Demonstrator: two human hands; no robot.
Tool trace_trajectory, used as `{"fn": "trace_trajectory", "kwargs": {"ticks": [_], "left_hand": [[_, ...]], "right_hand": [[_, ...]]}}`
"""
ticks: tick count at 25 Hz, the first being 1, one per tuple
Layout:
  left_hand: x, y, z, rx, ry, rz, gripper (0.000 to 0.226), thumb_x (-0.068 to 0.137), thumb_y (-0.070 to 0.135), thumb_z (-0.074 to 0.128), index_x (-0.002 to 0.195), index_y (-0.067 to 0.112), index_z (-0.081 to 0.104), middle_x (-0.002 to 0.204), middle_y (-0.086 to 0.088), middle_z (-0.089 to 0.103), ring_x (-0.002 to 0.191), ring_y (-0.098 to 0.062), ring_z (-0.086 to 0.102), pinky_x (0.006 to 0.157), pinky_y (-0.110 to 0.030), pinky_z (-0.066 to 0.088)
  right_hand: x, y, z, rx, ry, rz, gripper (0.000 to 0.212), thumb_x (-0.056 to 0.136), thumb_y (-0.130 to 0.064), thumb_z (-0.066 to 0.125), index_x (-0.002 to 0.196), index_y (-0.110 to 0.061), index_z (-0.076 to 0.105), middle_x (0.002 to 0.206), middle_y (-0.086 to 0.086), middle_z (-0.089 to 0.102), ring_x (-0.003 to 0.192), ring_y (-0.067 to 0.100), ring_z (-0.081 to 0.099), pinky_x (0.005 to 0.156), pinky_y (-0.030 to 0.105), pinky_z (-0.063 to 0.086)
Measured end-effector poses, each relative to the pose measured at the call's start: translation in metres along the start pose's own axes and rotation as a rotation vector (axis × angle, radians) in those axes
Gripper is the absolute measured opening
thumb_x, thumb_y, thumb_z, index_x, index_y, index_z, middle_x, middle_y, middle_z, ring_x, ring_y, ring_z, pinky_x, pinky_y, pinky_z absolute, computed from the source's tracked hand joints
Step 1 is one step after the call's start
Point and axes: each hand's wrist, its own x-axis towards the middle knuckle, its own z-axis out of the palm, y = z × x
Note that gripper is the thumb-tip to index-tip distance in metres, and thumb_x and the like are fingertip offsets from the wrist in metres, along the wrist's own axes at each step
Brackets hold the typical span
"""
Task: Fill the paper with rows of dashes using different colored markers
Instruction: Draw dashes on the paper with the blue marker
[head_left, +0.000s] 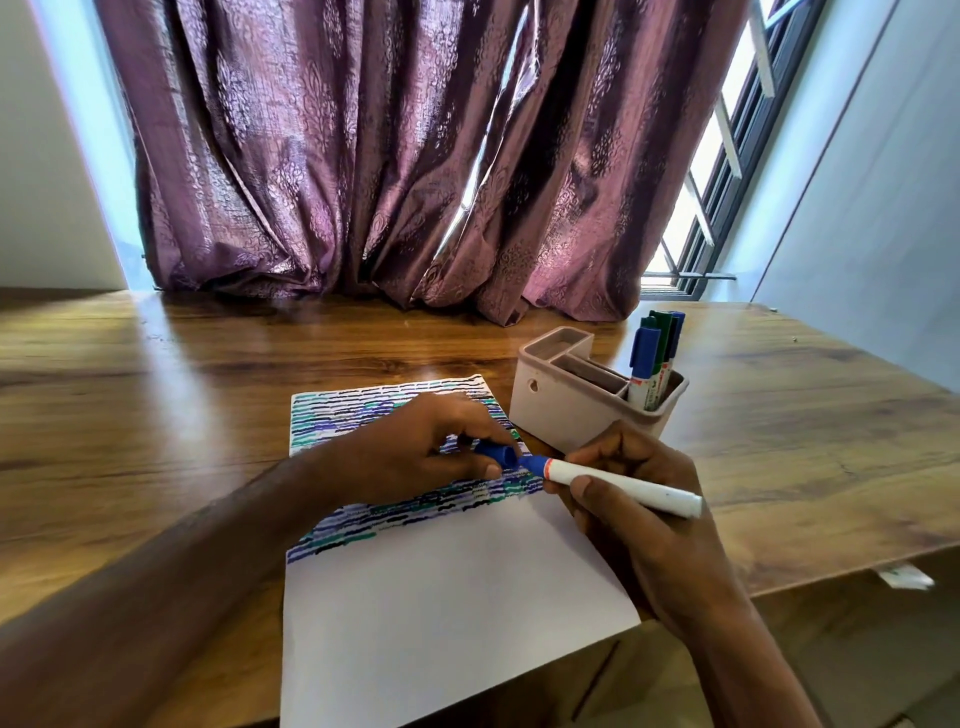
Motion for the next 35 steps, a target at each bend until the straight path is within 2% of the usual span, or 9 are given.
{"fn": "trace_trajectory", "kwargs": {"ticks": [3, 7, 10, 13, 17, 21, 26, 29, 35], "left_hand": [[0.001, 0.006, 0.002, -0.064, 0.005, 0.014, 0.03, 0.088, 0.016, 0.07, 0.117, 0.021, 0.069, 0.101, 0.012, 0.067, 0.095, 0.0, 0.058, 0.076, -0.01, 0.045], [0.002, 0.008, 0.003, -0.17, 0.006, -0.001, 0.023, 0.081, 0.013, 0.078, 0.103, 0.017, 0.072, 0.094, 0.012, 0.071, 0.087, 0.0, 0.062, 0.073, -0.009, 0.046], [0.0, 0.007, 0.003, -0.234, -0.038, -0.003, 0.019, 0.083, 0.01, 0.075, 0.102, 0.012, 0.075, 0.092, 0.009, 0.074, 0.084, -0.004, 0.065, 0.074, -0.014, 0.049], [-0.001, 0.008, 0.003, -0.326, -0.033, -0.022, 0.019, 0.085, 0.007, 0.073, 0.103, 0.011, 0.075, 0.093, 0.003, 0.076, 0.083, -0.01, 0.068, 0.077, -0.024, 0.053], [-0.002, 0.008, 0.008, -0.358, -0.017, -0.044, 0.018, 0.084, 0.005, 0.074, 0.102, 0.007, 0.075, 0.09, -0.006, 0.076, 0.077, -0.012, 0.067, 0.073, -0.024, 0.054], [-0.002, 0.003, 0.01, -0.353, -0.035, -0.067, 0.018, 0.083, 0.008, 0.075, 0.101, 0.006, 0.075, 0.089, -0.008, 0.076, 0.08, -0.026, 0.069, 0.077, -0.037, 0.058], [-0.001, 0.003, 0.011, -0.419, -0.032, -0.072, 0.016, 0.082, 0.006, 0.075, 0.098, 0.007, 0.076, 0.089, -0.009, 0.076, 0.081, -0.031, 0.069, 0.077, -0.035, 0.058], [-0.002, 0.002, 0.011, -0.448, -0.035, -0.085, 0.016, 0.081, 0.006, 0.075, 0.096, 0.012, 0.077, 0.088, -0.006, 0.077, 0.079, -0.026, 0.07, 0.075, -0.033, 0.056], [-0.003, 0.003, 0.012, -0.477, -0.031, -0.069, 0.014, 0.082, 0.009, 0.076, 0.095, 0.013, 0.077, 0.088, -0.009, 0.076, 0.079, -0.024, 0.069, 0.076, -0.033, 0.055]], "right_hand": [[0.001, -0.002, 0.0, -0.048, -0.037, -0.036, 0.038, 0.072, -0.045, 0.068, 0.09, -0.012, 0.068, 0.082, 0.005, 0.072, 0.07, 0.028, 0.068, 0.06, 0.03, 0.058], [0.001, -0.003, 0.0, -0.028, -0.075, -0.034, 0.021, 0.076, -0.032, 0.073, 0.088, -0.015, 0.073, 0.08, 0.003, 0.074, 0.067, 0.025, 0.068, 0.058, 0.027, 0.058], [0.001, -0.005, 0.001, -0.042, -0.067, -0.005, 0.034, 0.073, -0.054, 0.073, 0.084, -0.023, 0.074, 0.081, 0.003, 0.075, 0.071, 0.026, 0.068, 0.058, 0.026, 0.058], [0.004, -0.005, -0.001, 0.025, -0.077, 0.049, 0.029, 0.069, -0.044, 0.068, 0.081, -0.019, 0.075, 0.08, 0.004, 0.076, 0.068, 0.021, 0.068, 0.058, 0.024, 0.056], [0.007, -0.009, -0.002, 0.033, -0.127, 0.073, 0.022, 0.072, -0.033, 0.069, 0.081, -0.014, 0.076, 0.076, 0.008, 0.075, 0.059, 0.013, 0.064, 0.056, 0.022, 0.054], [0.01, -0.009, -0.002, -0.024, -0.171, 0.078, 0.022, 0.074, -0.032, 0.07, 0.079, -0.011, 0.075, 0.073, 0.009, 0.074, 0.058, 0.012, 0.063, 0.056, 0.022, 0.053], [0.009, -0.009, 0.0, -0.032, -0.172, 0.029, 0.027, 0.075, -0.033, 0.071, 0.08, -0.007, 0.074, 0.073, 0.008, 0.073, 0.059, 0.007, 0.062, 0.056, 0.016, 0.051], [0.01, -0.006, 0.001, -0.069, -0.163, 0.044, 0.029, 0.074, -0.039, 0.072, 0.08, -0.01, 0.074, 0.076, 0.006, 0.073, 0.066, 0.012, 0.065, 0.059, 0.02, 0.054], [0.011, -0.005, 0.001, -0.082, -0.18, 0.035, 0.019, 0.079, -0.034, 0.072, 0.08, -0.015, 0.074, 0.078, 0.003, 0.074, 0.069, 0.011, 0.066, 0.059, 0.02, 0.054]]}}
